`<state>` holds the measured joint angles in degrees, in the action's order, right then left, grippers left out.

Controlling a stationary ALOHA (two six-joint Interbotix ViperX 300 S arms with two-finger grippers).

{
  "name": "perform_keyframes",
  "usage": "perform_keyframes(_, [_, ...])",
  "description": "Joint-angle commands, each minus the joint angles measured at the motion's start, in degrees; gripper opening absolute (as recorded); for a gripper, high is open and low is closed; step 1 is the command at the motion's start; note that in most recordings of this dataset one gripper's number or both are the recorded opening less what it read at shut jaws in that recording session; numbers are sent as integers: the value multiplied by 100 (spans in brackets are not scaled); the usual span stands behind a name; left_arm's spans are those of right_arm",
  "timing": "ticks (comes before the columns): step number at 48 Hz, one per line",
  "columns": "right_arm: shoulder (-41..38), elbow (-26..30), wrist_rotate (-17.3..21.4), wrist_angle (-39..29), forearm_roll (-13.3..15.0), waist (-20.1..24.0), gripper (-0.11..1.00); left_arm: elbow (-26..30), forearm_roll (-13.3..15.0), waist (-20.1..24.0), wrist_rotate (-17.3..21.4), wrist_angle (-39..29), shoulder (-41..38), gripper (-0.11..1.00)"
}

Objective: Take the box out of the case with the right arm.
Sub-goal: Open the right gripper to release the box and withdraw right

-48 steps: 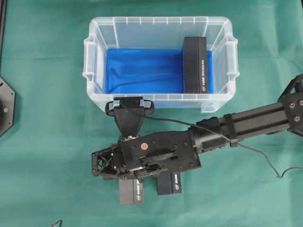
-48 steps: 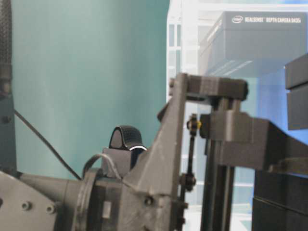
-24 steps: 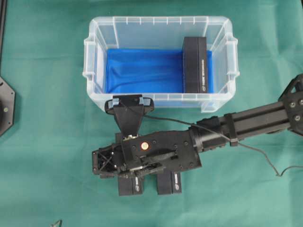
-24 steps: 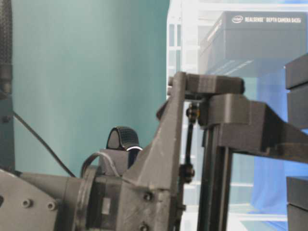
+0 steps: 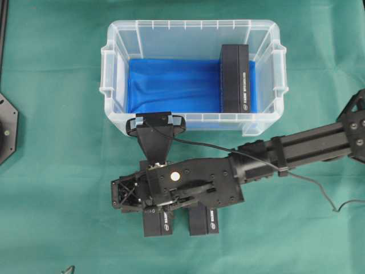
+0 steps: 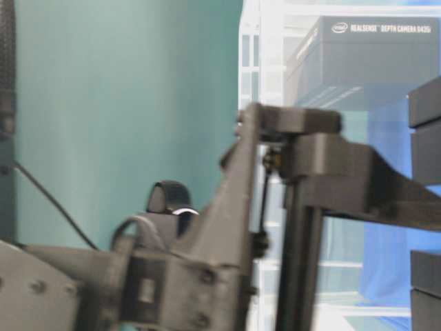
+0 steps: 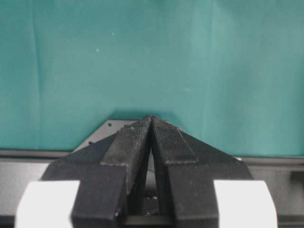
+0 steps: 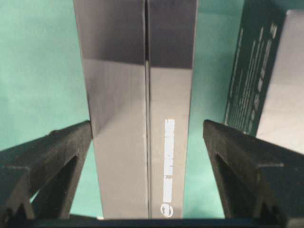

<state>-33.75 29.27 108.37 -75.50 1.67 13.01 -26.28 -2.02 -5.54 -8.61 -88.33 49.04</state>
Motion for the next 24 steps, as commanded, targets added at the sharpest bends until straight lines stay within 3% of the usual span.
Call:
perform_keyframes(1, [501, 70, 0, -123, 114, -35, 89, 70, -18, 0, -9, 26, -44, 0])
perform_keyframes(24, [984, 220, -26, -598, 281, -141, 88, 70, -9, 0, -9, 18, -53, 0])
